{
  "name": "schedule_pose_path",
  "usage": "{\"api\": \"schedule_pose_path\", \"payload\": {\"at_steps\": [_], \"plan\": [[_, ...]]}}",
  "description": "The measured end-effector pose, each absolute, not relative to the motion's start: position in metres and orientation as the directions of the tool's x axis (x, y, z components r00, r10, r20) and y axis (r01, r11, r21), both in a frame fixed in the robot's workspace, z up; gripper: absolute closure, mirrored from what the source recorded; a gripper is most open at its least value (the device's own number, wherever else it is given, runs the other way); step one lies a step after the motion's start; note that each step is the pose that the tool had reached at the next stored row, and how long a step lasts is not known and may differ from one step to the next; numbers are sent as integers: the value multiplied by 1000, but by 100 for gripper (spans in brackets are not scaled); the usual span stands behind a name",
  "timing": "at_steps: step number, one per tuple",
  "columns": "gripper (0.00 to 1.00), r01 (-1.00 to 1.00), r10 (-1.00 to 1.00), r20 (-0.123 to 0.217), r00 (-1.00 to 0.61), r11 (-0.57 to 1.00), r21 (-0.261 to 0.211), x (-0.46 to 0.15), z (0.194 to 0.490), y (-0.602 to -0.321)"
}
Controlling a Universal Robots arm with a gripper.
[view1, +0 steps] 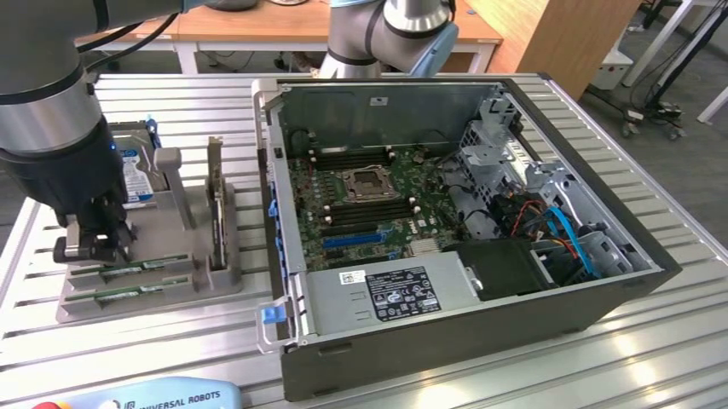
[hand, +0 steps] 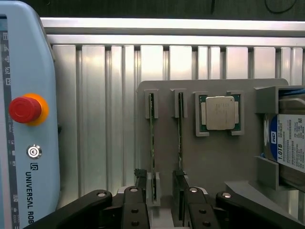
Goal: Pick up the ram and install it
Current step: 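Pick up the ram and move it above insertion slot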
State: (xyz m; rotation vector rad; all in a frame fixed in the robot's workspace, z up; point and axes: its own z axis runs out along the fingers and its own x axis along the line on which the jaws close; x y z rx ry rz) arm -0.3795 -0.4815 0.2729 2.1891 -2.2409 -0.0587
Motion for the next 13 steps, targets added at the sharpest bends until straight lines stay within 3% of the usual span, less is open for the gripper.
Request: {"api": "schedule_pose_path", "payload": {"at_steps": [13], "plan": [[64, -999, -1000, -20, -24, 23, 33, -380, 259, -482]]}}
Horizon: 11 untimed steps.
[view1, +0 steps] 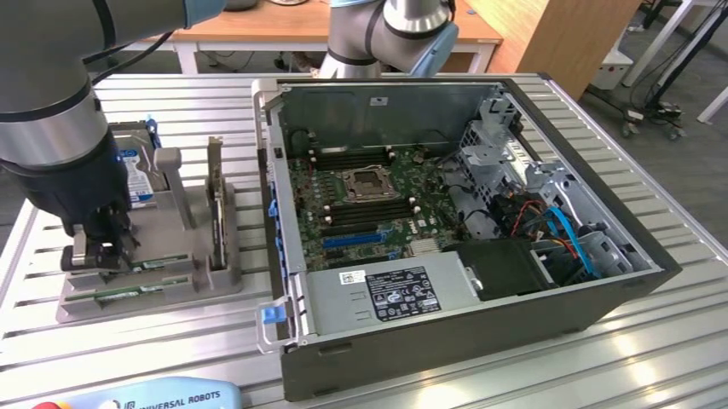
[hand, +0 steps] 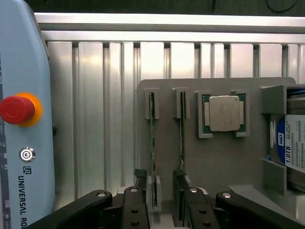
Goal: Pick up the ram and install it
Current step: 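Pick up the ram and move it above insertion slot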
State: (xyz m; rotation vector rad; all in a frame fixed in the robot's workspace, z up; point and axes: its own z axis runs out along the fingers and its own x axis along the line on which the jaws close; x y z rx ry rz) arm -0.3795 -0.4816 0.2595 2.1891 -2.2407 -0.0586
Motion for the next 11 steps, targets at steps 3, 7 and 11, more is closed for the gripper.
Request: {"api": "schedule_pose_path", "payload": {"at_steps": [3, 7, 11], "plan": [[64, -999, -1000, -20, -24, 23, 33, -380, 257, -482], [64, -999, -1000, -20, -24, 23, 33, -380, 257, -482], [64, -999, -999, -22, -24, 23, 33, -380, 255, -482]]}}
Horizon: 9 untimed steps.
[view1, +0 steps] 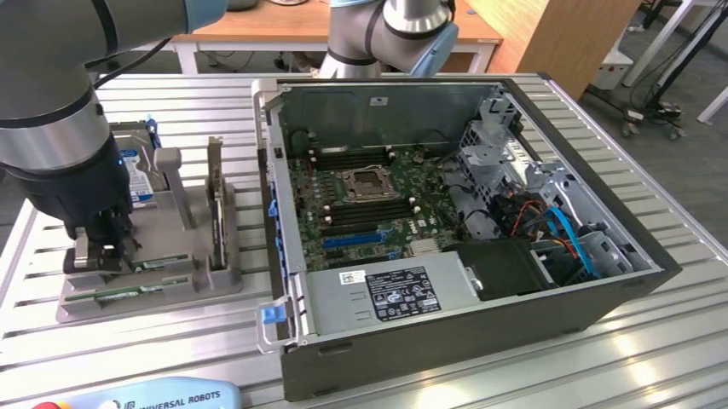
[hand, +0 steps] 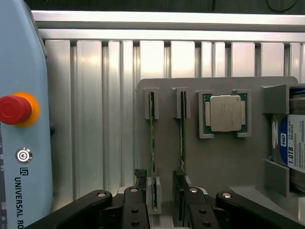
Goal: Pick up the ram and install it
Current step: 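Pick up the ram and move it above insertion slot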
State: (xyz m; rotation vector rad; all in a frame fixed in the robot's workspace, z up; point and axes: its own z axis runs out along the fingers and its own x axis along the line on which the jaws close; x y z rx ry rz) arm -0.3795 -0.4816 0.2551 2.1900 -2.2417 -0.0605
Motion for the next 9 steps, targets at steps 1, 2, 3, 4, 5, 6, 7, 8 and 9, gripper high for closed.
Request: {"api": "schedule_pose_path", "payload": {"at_steps": [1, 2, 3, 4, 5, 6, 7, 8, 9], "plan": [[64, -999, -999, -22, -24, 23, 33, -380, 254, -482], [64, -999, -999, -22, -24, 23, 33, -380, 253, -482], [64, -999, -999, -22, -24, 23, 33, -380, 252, -482], [64, -999, -999, -22, -24, 23, 33, -380, 251, -482], [64, -999, -999, -22, -24, 23, 33, -380, 250, -482], [64, -999, -999, -22, -24, 23, 33, -380, 248, -482], [64, -999, -999, -22, -24, 23, 33, -380, 247, -482], [64, -999, -999, -22, -24, 23, 33, -380, 246, -482], [64, -999, -999, -22, -24, 23, 33, -380, 244, -482]]}}
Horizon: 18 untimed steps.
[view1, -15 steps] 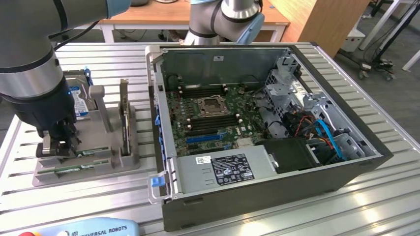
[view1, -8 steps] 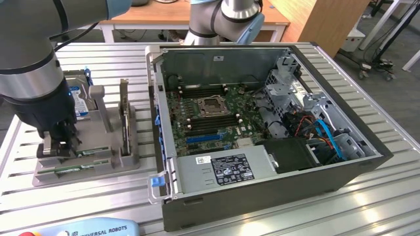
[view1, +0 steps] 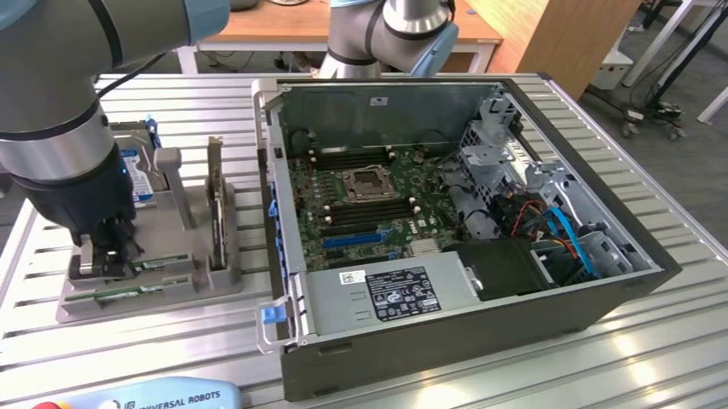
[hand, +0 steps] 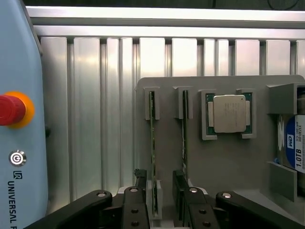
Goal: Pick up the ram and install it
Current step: 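Pick up the ram and move it above insertion slot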
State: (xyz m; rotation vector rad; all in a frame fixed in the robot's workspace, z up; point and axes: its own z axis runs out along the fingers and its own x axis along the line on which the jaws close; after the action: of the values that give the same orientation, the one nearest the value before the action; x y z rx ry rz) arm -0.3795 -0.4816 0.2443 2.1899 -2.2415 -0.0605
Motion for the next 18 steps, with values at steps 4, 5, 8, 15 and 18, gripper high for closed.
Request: {"api": "schedule_pose_path", "payload": {"at_steps": [4, 5, 8, 15, 18], "plan": [[64, -999, -999, -22, -24, 23, 33, -380, 242, -482], [64, -999, -999, -22, -24, 23, 33, -380, 242, -482], [64, -999, -999, -22, -24, 23, 33, -380, 242, -482], [64, -999, -999, -22, -24, 23, 33, -380, 241, -484], [64, -999, -999, -22, -24, 23, 33, -380, 241, -484]]}}
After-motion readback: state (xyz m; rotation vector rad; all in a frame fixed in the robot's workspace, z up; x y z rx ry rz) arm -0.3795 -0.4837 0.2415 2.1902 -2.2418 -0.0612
